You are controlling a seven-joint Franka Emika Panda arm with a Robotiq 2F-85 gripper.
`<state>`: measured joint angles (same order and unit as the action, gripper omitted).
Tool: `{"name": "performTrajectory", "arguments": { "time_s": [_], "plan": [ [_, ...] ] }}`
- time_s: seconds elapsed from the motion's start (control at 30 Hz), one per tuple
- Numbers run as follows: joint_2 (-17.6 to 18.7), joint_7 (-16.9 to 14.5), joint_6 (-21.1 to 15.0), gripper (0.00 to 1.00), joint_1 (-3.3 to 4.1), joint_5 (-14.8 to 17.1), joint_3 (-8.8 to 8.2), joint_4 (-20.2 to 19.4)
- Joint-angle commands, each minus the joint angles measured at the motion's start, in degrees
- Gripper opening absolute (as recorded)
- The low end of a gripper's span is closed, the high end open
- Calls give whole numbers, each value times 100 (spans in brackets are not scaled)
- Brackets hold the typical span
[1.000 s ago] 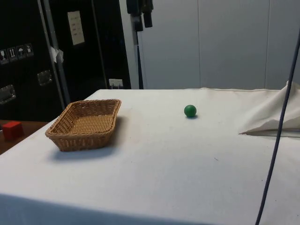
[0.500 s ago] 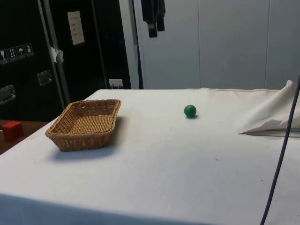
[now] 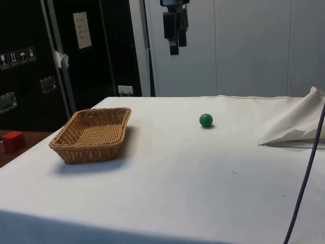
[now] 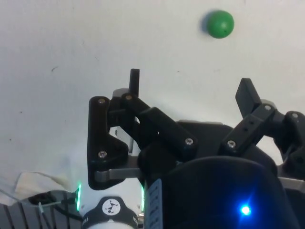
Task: Pick up the ball and place it into the basket.
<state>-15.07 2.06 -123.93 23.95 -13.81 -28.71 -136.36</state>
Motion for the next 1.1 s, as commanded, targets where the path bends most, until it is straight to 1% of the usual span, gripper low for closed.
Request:
{"name": "performTrajectory", "arguments": {
  "time_s": [0.0,0.1,0.13,0.17,0.2,0.23,0.3,0.37,0.4,0.43,0.5,0.53,0.57,0.63,0.67,0.77,0.8,0.83,0.87,0.9,0.93,1.03,1.07],
  "plan": [
    [-52,52,-160,100,-34,-63,-11,-115],
    [-57,46,-338,100,-40,-57,-63,-258],
    [-69,29,-464,100,-46,-52,-109,-361],
    [-69,23,-516,100,-46,-46,-126,-401],
    [-17,0,-441,100,-17,0,-132,-350],
    [-74,11,-579,100,-52,-52,-149,-453],
    [-80,-17,-705,100,-63,-52,-201,-556],
    [-80,-80,-888,100,-80,-57,-286,-693],
    [-80,-80,-888,100,-80,-57,-286,-693],
    [-74,-132,-1014,100,-86,-57,-350,-785],
    [-69,-206,-1152,100,-103,-52,-435,-877],
    [-29,-212,-1083,100,-69,0,-447,-837],
    [-63,-241,-1209,100,-103,-52,-476,-911],
    [-52,-350,-1324,100,-115,-34,-584,-980],
    [-34,-447,-1421,100,-109,-23,-688,-1031],
    [17,-602,-1513,100,-109,-17,-842,-1066],
    [6,-556,-1432,100,-86,0,-808,-1037],
    [40,-642,-1536,100,-103,-17,-882,-1071],
    [92,-716,-1587,100,-103,-17,-963,-1083],
    [92,-716,-1587,100,-103,-17,-963,-1083],
    [149,-768,-1644,100,-103,-23,-1026,-1094],
    [264,-842,-1742,100,-109,-34,-1112,-1112],
    [241,-831,-1644,100,-86,0,-1100,-1083]
  ]
}}
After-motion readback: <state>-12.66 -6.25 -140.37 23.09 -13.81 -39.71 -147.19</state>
